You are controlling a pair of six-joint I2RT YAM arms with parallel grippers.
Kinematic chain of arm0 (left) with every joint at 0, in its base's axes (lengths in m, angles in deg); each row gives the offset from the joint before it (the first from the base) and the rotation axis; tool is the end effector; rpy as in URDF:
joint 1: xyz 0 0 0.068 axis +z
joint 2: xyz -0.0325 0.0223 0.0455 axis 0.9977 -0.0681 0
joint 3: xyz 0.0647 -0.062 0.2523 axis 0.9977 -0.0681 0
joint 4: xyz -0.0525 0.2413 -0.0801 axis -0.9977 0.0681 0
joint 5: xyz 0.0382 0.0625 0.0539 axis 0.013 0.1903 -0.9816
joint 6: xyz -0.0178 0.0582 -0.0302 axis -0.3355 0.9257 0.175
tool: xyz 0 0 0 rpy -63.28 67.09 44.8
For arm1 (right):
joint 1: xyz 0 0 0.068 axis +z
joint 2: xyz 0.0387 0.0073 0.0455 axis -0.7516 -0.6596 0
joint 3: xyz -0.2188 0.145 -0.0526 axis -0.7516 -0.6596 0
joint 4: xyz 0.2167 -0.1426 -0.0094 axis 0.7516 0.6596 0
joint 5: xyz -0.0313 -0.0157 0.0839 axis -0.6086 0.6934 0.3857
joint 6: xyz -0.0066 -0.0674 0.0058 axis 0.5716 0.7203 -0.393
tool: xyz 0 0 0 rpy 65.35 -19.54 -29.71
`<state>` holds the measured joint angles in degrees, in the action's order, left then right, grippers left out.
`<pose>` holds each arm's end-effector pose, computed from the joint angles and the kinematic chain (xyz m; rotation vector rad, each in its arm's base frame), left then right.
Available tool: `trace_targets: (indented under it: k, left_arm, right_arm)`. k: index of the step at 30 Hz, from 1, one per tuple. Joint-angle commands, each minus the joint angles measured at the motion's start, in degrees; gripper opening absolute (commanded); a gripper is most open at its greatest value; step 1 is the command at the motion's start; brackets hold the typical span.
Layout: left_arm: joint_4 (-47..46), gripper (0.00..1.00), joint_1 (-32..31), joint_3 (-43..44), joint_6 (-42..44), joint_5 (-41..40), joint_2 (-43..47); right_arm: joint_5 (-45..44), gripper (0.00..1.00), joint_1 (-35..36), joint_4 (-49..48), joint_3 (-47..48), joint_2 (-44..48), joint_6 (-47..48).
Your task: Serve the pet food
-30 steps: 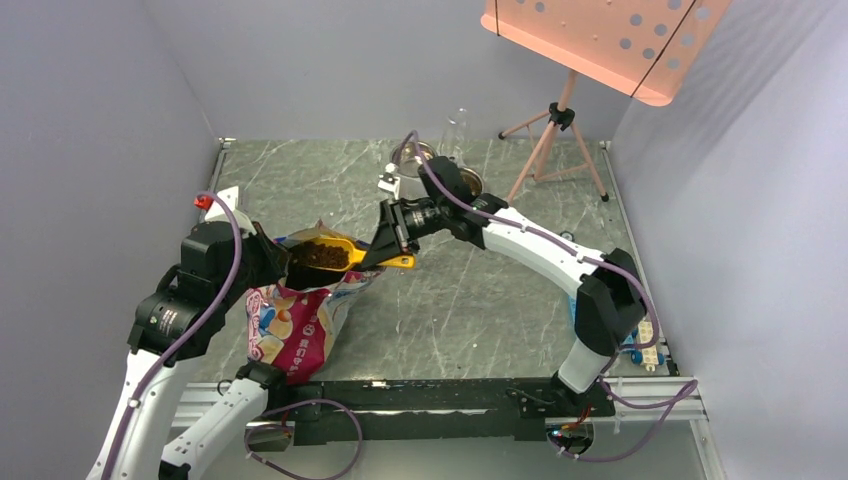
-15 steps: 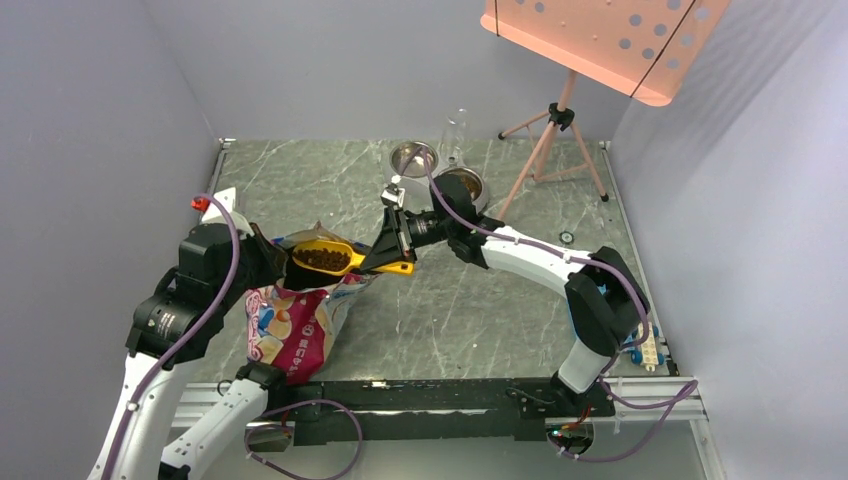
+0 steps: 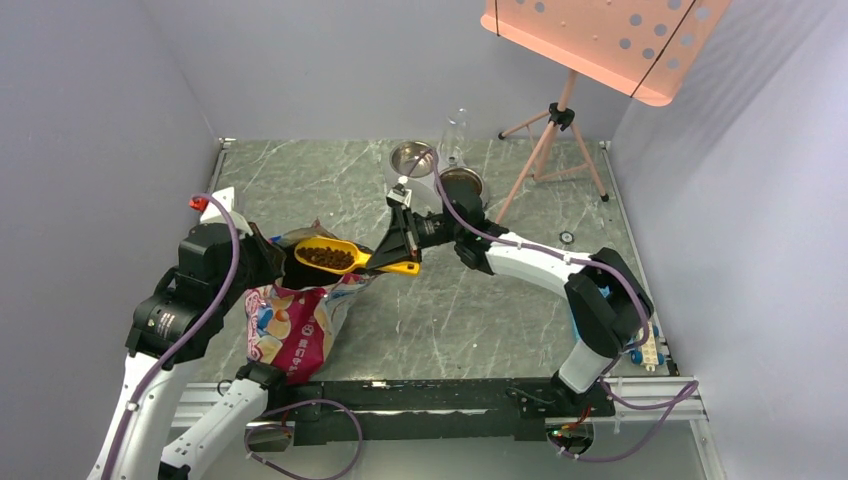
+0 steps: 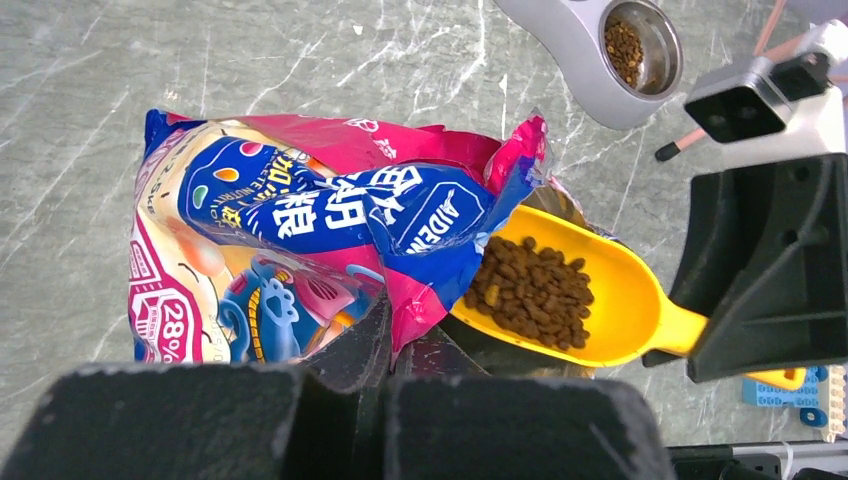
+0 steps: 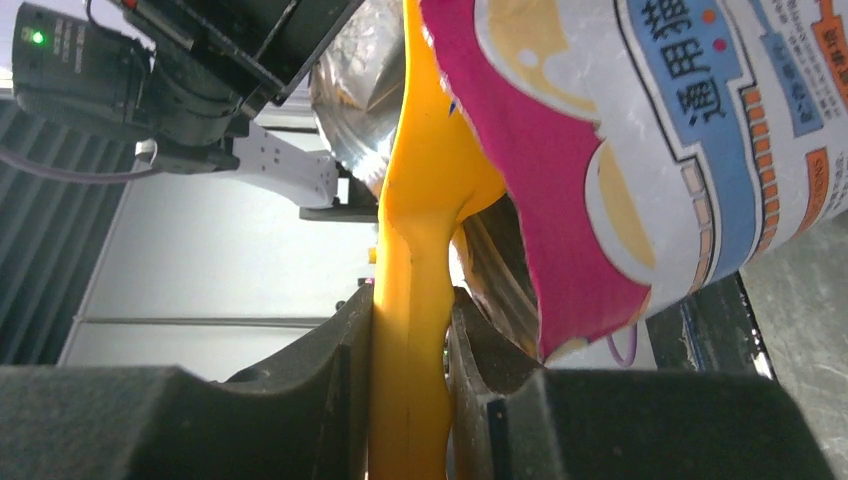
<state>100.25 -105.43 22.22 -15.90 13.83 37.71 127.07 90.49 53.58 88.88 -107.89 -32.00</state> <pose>0.1162 -0.0310 0.3805 -0.3362 2.0692 -0.3738 0.2514 0.2893 0.2713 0.4091 -2.1715 -2.1135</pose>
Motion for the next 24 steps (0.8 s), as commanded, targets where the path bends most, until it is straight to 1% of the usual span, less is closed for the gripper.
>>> trace_targets:
  k: [1, 3, 4, 8, 11, 14, 18, 19, 21, 24]
  left_arm:
    - [-0.5, 0.0, -0.44, 4.48, -2.02, -3.07, 0.23]
    - [1.75, 0.0, -0.44, 5.59, -3.46, -5.81, -1.16]
    - [2.89, 0.0, -0.44, 6.02, -3.74, -6.69, -1.95]
    - [4.13, 0.0, -0.44, 7.29, -3.88, -6.75, -4.97]
    - [4.6, 0.0, -0.44, 6.93, -5.33, -7.58, -5.51]
    - [5.81, 0.0, -0.44, 7.14, -6.15, -8.77, -5.91]
    - [6.6, 0.0, -0.44, 7.36, -6.31, -8.98, -5.79]
    - [6.44, 0.0, -0.44, 7.17, -6.44, -8.76, -5.46]
    - [6.06, 0.0, -0.44, 6.85, -6.68, -8.26, -4.92]
    - [5.77, 0.0, -0.44, 6.29, -6.78, -7.99, -4.03]
  right_arm:
    - [1.03, 0.0, -1.67, -8.21, -2.36, 5.72, -1.35]
    - [2.0, 0.0, -2.51, -2.13, -2.66, 8.62, 3.07]
    - [2.64, 0.0, -3.02, -1.08, -2.9, 9.68, 3.67]
    - [5.24, 0.0, -6.05, -6.34, -4.72, 12.75, -1.17]
    - [6.87, 0.0, -9.57, -5.33, -3.46, 14.75, -1.62]
    - [7.13, 0.0, -14.2, -1.62, -0.34, 15.44, -0.38]
    - [5.26, 0.0, -20.08, 1.97, 5.41, 11.14, 1.69]
    - [4.32, 0.0, -21.15, 1.22, 6.59, 9.3, 1.18]
    - [1.32, 0.0, -22.82, -4.06, 8.11, 4.3, -1.82]
    - [-5.32, 0.0, -24.39, -8.88, 10.4, -2.63, -4.84]
